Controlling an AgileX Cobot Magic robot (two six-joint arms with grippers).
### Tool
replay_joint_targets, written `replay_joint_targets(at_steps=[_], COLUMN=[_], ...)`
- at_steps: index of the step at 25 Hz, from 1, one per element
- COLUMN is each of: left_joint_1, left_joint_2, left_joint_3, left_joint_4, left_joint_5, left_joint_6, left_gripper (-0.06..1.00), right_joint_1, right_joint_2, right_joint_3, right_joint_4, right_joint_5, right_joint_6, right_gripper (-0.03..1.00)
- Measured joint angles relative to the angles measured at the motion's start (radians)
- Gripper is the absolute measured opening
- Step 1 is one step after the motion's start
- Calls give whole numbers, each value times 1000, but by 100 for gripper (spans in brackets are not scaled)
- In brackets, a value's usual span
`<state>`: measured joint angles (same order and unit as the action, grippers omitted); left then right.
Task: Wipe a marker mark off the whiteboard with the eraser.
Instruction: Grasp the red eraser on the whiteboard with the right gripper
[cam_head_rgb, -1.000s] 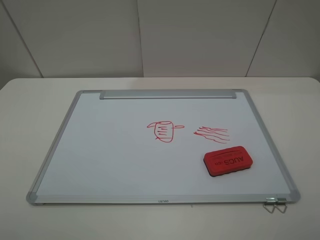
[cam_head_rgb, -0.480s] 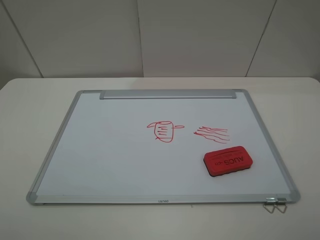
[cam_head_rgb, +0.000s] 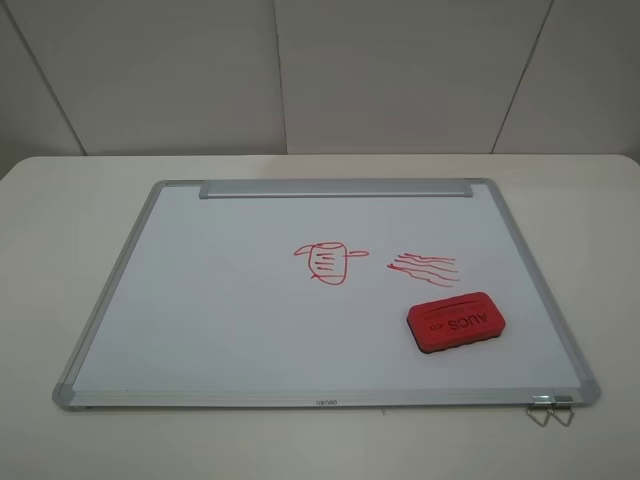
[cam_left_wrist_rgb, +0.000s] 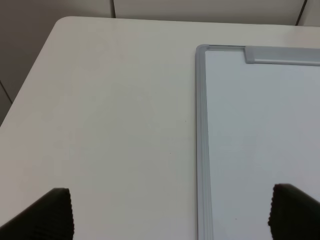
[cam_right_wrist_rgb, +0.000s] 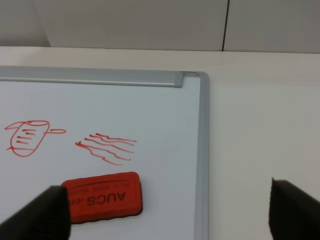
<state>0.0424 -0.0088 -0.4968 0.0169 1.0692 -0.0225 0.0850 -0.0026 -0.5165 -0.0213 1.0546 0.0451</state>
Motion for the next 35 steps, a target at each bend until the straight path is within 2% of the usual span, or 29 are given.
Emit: replay_joint_targets(at_steps=[15,19,25,26,32,35], left_joint_1=[0,0,0,0,0,0], left_joint_2=[0,0,0,0,0,0], left_joint_3=[0,0,0,0,0,0], left_joint_4=[0,0,0,0,0,0], left_joint_5=[0,0,0,0,0,0], left_joint_6=[0,0,0,0,0,0], left_gripper=[78,78,78,78,78,78], right_joint_1=[0,0,0,3,105,151], right_joint_2=[19,142,516,580,983,1126], right_joint_3=[0,0,-23,-39,-149,-186], right_joint_4=[0,0,0,4,81,89], right_joint_5=[0,0,-11,-18,-45,-89], right_joint_6=[0,1,-15,-45,-416,-504], right_gripper=[71,71,71,71,71,71])
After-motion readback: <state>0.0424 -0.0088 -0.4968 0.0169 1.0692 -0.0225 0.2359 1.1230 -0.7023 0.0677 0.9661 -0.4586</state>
